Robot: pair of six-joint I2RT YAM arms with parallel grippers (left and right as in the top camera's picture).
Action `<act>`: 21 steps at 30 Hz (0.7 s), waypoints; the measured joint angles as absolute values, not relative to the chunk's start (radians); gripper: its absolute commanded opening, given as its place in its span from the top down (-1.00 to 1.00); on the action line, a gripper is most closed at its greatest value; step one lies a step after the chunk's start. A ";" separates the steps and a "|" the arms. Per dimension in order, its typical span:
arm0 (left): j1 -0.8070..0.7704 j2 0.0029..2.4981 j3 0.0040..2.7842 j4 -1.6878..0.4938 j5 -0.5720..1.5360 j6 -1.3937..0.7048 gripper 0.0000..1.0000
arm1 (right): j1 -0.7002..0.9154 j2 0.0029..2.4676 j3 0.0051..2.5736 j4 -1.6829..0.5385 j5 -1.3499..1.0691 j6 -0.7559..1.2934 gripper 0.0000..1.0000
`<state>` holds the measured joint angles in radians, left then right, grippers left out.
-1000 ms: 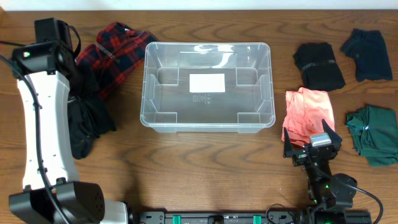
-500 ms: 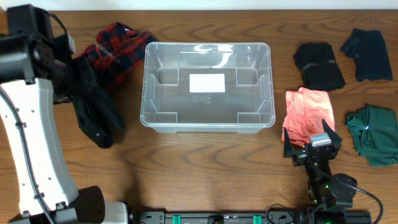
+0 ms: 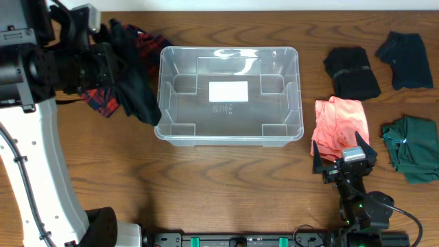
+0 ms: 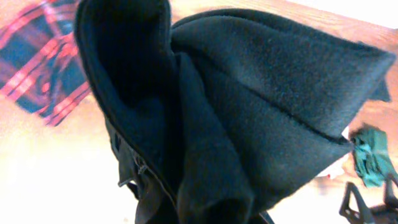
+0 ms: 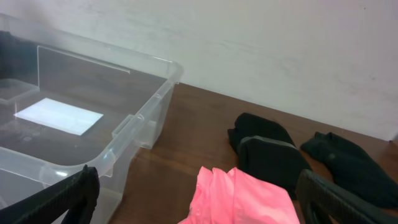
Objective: Pack container
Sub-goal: 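Carry the black garment over the bin and release it inside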
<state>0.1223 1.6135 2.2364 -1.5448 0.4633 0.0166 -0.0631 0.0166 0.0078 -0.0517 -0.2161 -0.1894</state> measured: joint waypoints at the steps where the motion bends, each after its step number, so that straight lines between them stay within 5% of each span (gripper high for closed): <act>1: 0.117 1.613 2.245 -1.547 0.469 0.020 0.88 | -0.063 0.017 0.008 -0.052 -0.216 -0.189 -0.99; 9: 0.098 1.608 2.329 -1.542 0.476 0.023 0.88 | -0.063 0.017 0.008 -0.052 -0.216 -0.189 -0.98; 21: -0.252 1.630 2.337 -1.493 0.370 -0.004 0.88 | -0.063 0.017 0.008 -0.052 -0.216 -0.189 -0.99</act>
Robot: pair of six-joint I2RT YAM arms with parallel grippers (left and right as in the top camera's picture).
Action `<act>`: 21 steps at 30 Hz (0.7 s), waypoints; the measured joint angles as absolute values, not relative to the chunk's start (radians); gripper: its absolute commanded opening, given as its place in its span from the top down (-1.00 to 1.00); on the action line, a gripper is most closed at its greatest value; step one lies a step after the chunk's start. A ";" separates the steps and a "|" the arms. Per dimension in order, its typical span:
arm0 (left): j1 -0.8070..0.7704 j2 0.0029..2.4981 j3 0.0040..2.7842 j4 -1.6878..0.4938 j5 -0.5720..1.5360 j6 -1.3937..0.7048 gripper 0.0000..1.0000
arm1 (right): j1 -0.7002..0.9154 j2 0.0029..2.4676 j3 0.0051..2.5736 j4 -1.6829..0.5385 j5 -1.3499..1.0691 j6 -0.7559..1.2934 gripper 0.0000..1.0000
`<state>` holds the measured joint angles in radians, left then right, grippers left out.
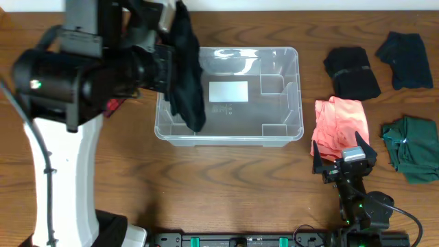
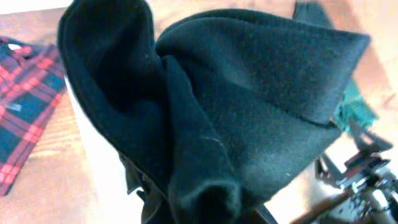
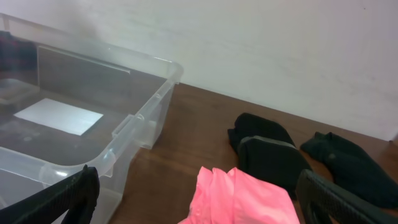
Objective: Pack container
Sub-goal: 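Carry the black garment over the bin and release it inside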
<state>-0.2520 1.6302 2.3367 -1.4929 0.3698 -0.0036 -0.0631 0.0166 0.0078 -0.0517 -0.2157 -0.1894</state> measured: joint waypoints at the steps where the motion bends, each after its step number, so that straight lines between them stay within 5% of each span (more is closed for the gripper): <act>1: -0.271 1.642 2.337 -1.502 0.353 -0.004 0.88 | -0.063 0.017 0.008 -0.052 -0.216 -0.189 -0.98; 21: -0.351 2.005 2.341 -1.586 0.173 -0.003 0.88 | -0.063 0.017 0.008 -0.052 -0.216 -0.189 -0.98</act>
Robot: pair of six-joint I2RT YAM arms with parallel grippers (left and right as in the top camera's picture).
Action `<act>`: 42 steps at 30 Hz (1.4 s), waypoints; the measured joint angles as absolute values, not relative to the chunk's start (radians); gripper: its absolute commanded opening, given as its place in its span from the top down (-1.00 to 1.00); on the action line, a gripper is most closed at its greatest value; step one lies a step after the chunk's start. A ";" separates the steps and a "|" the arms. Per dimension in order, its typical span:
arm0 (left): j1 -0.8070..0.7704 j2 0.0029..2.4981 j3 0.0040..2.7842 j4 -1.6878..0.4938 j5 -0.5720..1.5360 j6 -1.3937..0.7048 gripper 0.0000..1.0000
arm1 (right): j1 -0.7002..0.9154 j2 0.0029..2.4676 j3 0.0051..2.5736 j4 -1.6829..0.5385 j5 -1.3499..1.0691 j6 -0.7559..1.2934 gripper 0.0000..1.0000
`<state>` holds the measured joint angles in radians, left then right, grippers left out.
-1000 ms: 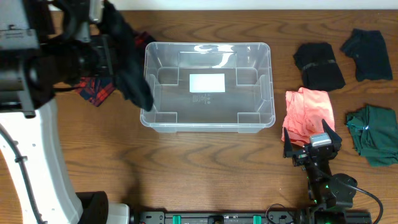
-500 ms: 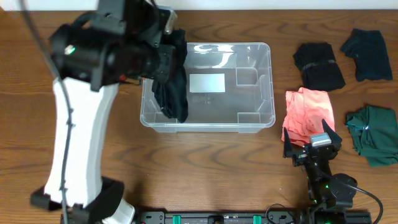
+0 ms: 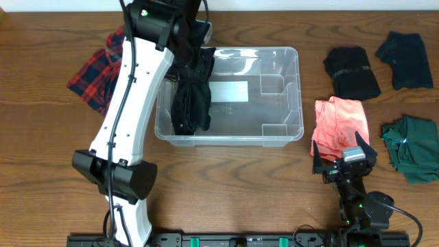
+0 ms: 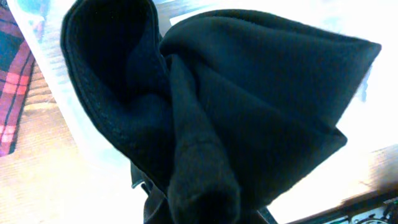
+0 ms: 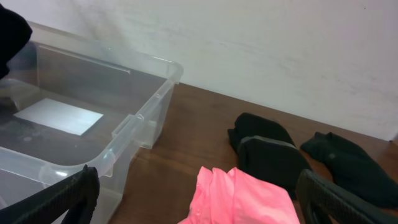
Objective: Pack container
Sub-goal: 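Carry the black garment over the bin and release it inside, then move the left gripper back to the plaid shirt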
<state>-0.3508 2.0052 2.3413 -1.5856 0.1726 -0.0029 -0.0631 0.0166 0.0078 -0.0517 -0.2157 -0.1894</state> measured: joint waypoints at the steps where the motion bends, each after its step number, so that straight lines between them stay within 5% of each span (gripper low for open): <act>1: -0.351 2.009 2.341 -1.586 0.170 -0.003 0.88 | -0.063 0.017 0.008 -0.052 -0.216 -0.189 -0.99; 6: -0.353 2.013 2.342 -1.586 0.150 -0.003 0.81 | -0.063 0.017 0.008 -0.052 -0.216 -0.189 -0.98; 10: -0.355 2.013 2.342 -1.585 0.142 -0.001 -0.04 | -0.063 0.017 0.008 -0.052 -0.216 -0.189 -0.98; 14: -0.358 2.013 2.344 -1.576 0.121 0.003 -0.34 | -0.064 0.017 0.008 -0.052 -0.216 -0.189 -0.98; 23: -0.431 2.013 2.344 -1.518 0.112 0.001 -0.57 | -0.063 0.017 0.008 -0.052 -0.216 -0.189 -0.98; 32: -0.498 2.013 2.344 -1.357 0.218 -0.033 -0.59 | -0.063 0.017 0.008 -0.052 -0.216 -0.189 -0.98; 42: -0.374 2.013 2.344 -1.319 0.181 -0.054 -0.58 | -0.064 0.017 0.008 -0.052 -0.216 -0.189 -0.99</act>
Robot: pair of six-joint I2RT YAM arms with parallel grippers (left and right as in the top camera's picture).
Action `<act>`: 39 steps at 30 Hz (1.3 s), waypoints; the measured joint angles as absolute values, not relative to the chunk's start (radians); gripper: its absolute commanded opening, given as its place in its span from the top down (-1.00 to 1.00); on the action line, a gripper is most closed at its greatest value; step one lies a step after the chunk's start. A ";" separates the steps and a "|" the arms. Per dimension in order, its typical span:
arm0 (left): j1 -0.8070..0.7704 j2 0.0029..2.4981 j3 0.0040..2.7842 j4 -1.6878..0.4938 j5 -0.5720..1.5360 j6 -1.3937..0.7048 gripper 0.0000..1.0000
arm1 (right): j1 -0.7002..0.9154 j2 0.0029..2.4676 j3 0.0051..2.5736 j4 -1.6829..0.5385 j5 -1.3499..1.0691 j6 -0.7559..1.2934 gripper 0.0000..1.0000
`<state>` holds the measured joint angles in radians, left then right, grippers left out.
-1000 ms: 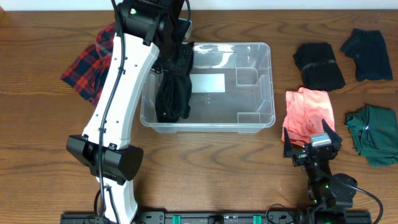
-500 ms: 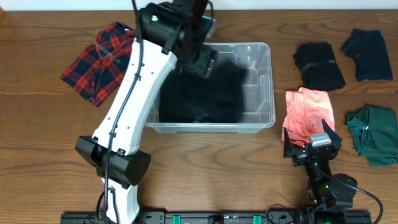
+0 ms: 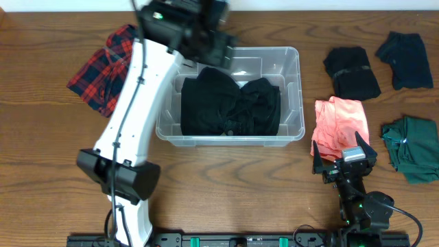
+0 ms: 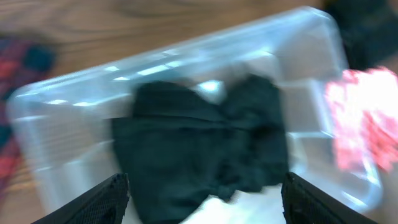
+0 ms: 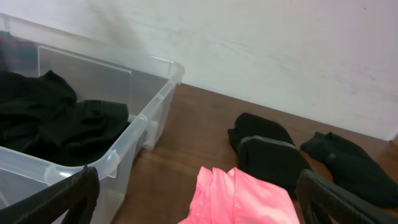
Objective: Pack container
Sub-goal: 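Move the left gripper back to the plaid shirt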
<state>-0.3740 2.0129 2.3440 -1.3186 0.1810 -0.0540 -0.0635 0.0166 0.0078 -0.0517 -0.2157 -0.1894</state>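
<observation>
The clear plastic container (image 3: 296, 103) stands at the middle of the table. A black garment (image 3: 230, 106) lies crumpled inside it, also seen as the black garment (image 4: 199, 143) in the left wrist view. My left gripper (image 3: 219, 46) hangs high over the container's back edge; it (image 4: 205, 208) is open and empty, fingers (image 4: 112, 199) far apart. My right gripper (image 3: 345, 163) rests low at the near right, open and empty (image 5: 199, 202), at the near edge of a pink garment (image 3: 339, 123).
A red plaid shirt (image 3: 103, 68) lies left of the container. On the right lie a folded black garment (image 3: 351, 72), a dark teal one (image 3: 405, 60) and a green one (image 3: 411, 147). The left arm's white link crosses the table's left half.
The black garment, then hanging from my left gripper into the container's left part, now lies loose in the container. The left gripper is open above the back edge. The right arm is unchanged.
My left gripper first held the black garment over the plaid shirt, left of the container. Then it held it at the container's left edge, then hanging inside the container. Now the garment lies in the container, let go. The right gripper stayed still.
</observation>
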 measured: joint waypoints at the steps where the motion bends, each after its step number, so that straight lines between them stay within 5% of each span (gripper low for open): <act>1: -0.344 2.012 2.344 -1.319 0.160 -0.055 -0.59 | -0.063 0.017 0.008 -0.052 -0.216 -0.189 -0.98; 12: -0.017 2.012 2.344 -1.274 0.025 0.028 -0.64 | -0.063 0.017 0.008 -0.052 -0.216 -0.189 -0.98; 39: 0.236 2.310 2.296 -1.161 0.022 0.292 -0.84 | -0.063 0.017 0.008 -0.052 -0.216 -0.189 -0.98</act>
<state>0.2363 2.3100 2.2959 -1.1606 0.0219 0.2916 -0.0631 0.0166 0.0078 -0.0517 -0.2157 -0.1894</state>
